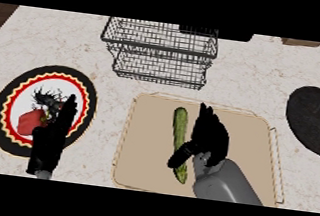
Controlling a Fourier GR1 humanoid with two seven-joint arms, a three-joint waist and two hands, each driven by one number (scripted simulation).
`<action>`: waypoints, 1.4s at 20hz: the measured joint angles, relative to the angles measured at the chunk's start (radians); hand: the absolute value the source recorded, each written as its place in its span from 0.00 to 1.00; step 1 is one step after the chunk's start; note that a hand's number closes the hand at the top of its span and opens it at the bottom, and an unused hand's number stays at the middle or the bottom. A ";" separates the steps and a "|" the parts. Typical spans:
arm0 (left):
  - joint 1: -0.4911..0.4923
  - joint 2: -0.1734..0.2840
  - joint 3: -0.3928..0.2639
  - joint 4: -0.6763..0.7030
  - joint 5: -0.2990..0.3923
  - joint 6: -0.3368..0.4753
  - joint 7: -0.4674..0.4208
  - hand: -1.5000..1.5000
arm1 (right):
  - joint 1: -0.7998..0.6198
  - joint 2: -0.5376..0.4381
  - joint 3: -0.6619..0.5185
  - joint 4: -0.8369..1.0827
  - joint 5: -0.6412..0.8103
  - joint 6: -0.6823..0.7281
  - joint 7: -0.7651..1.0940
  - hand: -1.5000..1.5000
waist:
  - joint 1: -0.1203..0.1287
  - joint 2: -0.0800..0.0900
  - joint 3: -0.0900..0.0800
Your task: Pick the squash from the tray and place it in the tiered basket
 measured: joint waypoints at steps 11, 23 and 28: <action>0.015 -0.006 0.011 -0.010 -0.011 -0.011 0.002 0.50 | -0.008 0.000 0.010 0.073 -0.070 -0.041 -0.013 1.00 | -0.004 -0.001 0.000; 0.015 -0.037 0.024 0.017 -0.044 -0.011 -0.025 0.50 | -0.030 -0.015 0.062 0.131 -0.003 -0.091 -0.070 1.00 | -0.010 -0.015 -0.005; 0.025 -0.025 0.036 0.002 -0.036 -0.031 -0.020 0.50 | -0.051 -0.138 0.090 0.125 -0.029 0.022 -0.289 1.00 | -0.005 -0.010 -0.002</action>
